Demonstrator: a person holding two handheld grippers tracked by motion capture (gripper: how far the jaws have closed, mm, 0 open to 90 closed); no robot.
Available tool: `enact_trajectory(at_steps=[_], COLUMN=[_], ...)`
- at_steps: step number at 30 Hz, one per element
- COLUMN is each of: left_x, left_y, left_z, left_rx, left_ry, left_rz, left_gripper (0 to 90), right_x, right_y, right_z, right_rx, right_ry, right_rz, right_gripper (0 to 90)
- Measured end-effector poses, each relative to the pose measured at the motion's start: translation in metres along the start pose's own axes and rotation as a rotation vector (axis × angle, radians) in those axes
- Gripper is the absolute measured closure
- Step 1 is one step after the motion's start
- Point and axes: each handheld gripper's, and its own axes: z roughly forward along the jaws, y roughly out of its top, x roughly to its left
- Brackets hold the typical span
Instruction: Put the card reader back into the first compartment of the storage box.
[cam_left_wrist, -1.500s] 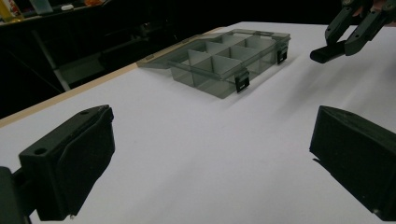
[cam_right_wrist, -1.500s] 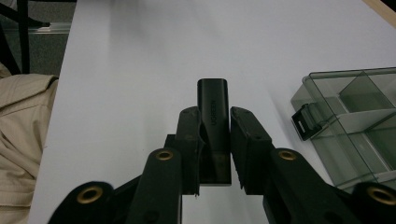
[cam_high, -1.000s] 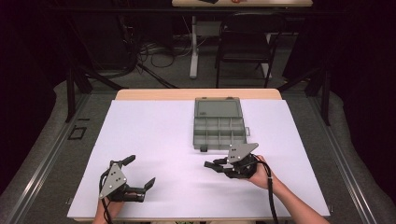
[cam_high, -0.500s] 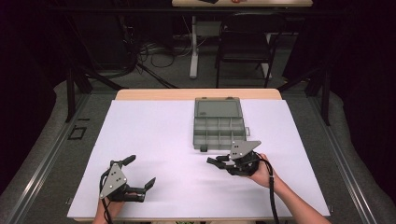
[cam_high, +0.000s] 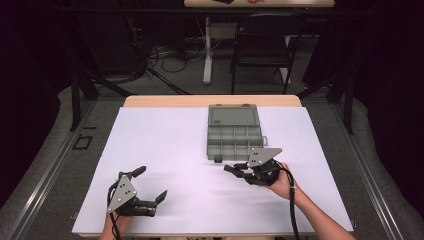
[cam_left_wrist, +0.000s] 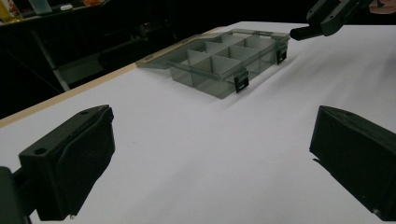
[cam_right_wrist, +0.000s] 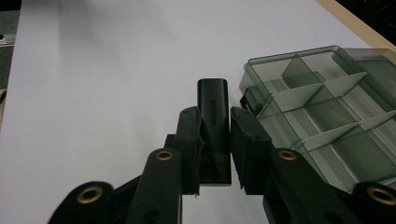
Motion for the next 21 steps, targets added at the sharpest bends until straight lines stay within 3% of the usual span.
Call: enact_trajectory(at_steps=[21], left_x=[-0.0013], left_y=[0.0005], left_z=[-0.0002], left_rx=[-0.004], left_ry=[0.0], left_rz=[0.004], left_gripper=[0.1], right_x=[-0.0094], right_y=[0.0067], right_z=[-0.0059], right_rx=[0.006], right_ry=[-0.071], right_rz=[0.04], right_gripper=[73.8])
